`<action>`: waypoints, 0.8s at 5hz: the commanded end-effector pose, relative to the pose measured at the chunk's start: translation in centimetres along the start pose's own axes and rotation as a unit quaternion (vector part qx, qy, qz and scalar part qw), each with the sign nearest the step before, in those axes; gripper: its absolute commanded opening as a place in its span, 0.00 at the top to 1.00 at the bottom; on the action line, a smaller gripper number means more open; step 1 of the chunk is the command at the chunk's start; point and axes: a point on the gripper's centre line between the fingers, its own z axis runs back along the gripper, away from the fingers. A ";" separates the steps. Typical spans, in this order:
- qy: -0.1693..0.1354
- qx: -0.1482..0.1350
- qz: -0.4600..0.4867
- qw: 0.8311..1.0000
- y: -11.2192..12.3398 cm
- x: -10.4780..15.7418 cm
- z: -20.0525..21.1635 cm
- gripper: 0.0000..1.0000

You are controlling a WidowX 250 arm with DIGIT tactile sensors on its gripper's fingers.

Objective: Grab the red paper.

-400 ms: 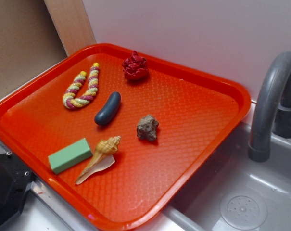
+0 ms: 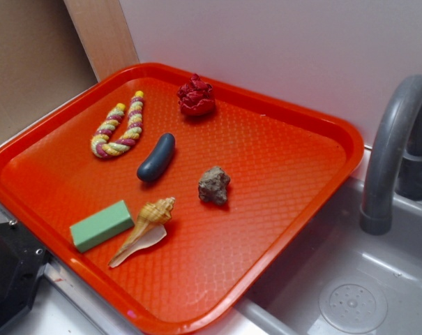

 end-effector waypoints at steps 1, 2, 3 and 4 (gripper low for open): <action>-0.075 0.009 0.056 0.996 0.0 5.6 -1.1 0.00; -0.113 0.034 0.072 0.990 0.6 8.9 -2.8 0.00; -0.136 0.054 0.064 0.987 1.2 12.5 -5.9 0.00; -0.134 0.075 0.054 0.987 1.6 15.2 -9.6 0.00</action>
